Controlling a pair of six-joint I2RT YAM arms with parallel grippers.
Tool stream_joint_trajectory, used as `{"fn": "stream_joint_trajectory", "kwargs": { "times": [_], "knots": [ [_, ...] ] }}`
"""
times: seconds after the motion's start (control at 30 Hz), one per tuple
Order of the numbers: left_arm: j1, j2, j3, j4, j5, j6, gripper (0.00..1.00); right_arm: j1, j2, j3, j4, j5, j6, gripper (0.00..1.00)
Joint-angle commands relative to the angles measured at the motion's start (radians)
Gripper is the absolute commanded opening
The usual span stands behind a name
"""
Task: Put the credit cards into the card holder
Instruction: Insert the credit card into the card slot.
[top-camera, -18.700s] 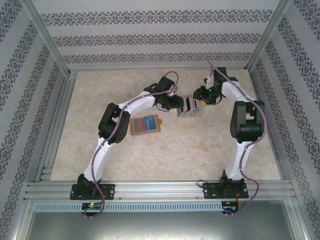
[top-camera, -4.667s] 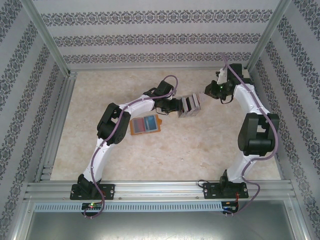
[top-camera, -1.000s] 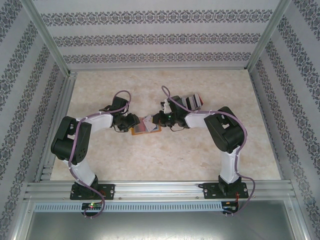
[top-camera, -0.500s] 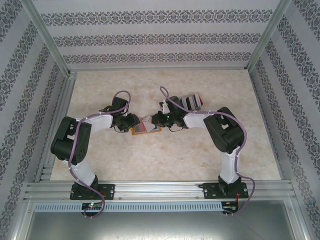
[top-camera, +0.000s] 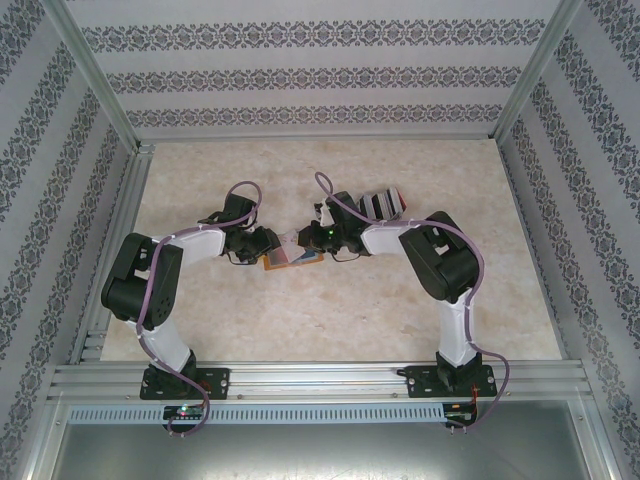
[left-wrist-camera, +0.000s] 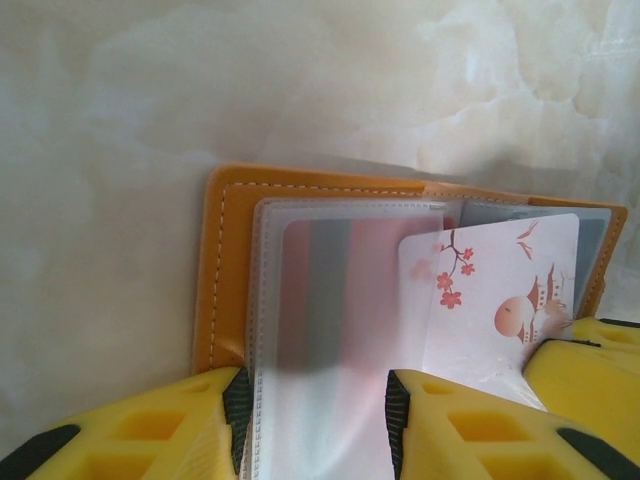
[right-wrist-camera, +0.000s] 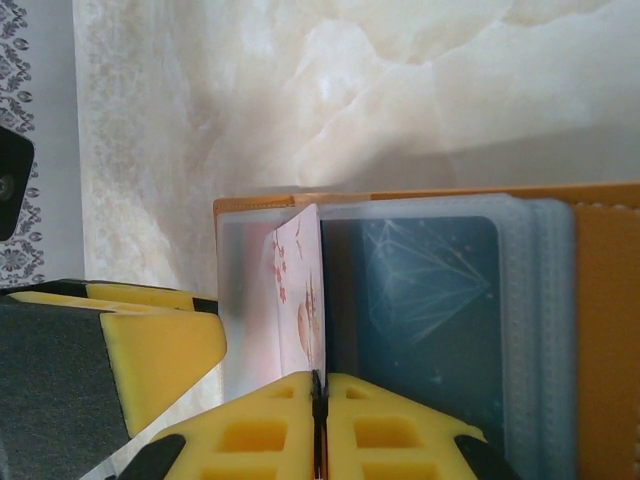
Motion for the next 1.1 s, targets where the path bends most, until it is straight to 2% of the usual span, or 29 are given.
{"fn": "stream_joint_trajectory", "kwargs": {
  "times": [0.0,0.17,0.4,0.8,1.07],
  "knots": [
    [0.011,0.001,-0.026,0.006,0.007,-0.013,0.44,-0.005,0.024,-0.013,0.032,0.016,0.022,0.11],
    [0.009,0.009,-0.024,0.011,0.013,-0.016,0.44,-0.001,0.034,-0.028,0.082,0.017,0.052,0.11],
    [0.007,0.008,-0.026,0.018,0.014,-0.020,0.44,0.028,0.020,-0.024,0.041,0.055,0.020,0.11],
    [0.000,0.002,-0.032,0.027,0.012,-0.022,0.44,0.056,0.059,0.025,0.010,0.031,-0.007,0.12],
    [-0.003,-0.001,-0.032,0.026,0.007,-0.025,0.44,0.052,0.015,-0.005,0.015,0.067,-0.014,0.12]
  ]
}}
